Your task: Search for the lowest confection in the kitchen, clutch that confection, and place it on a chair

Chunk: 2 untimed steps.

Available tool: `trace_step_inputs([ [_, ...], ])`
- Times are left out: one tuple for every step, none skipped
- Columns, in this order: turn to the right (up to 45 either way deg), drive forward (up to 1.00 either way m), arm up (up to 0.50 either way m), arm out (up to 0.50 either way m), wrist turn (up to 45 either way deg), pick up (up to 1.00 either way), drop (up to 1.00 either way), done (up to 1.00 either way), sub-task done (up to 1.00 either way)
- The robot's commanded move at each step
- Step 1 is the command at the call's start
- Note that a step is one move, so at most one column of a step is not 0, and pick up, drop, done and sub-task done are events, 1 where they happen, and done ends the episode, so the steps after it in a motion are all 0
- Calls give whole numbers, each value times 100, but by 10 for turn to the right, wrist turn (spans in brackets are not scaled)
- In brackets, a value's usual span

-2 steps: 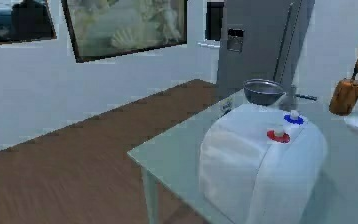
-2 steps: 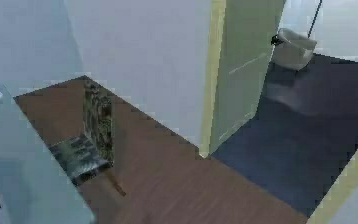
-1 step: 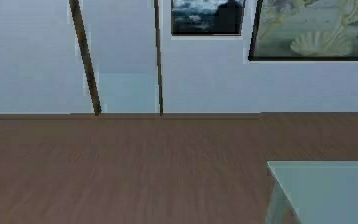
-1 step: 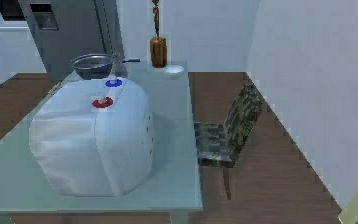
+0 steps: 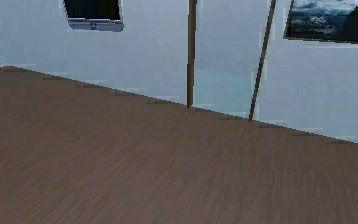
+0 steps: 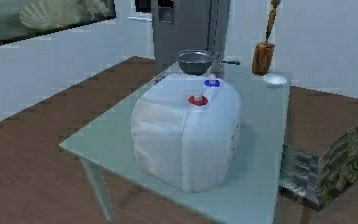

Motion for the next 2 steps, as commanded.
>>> trace_step_inputs([
  [-30,0,0,0,0,0,0,0,0],
  [390,0,0,0,0,0,0,0,0],
])
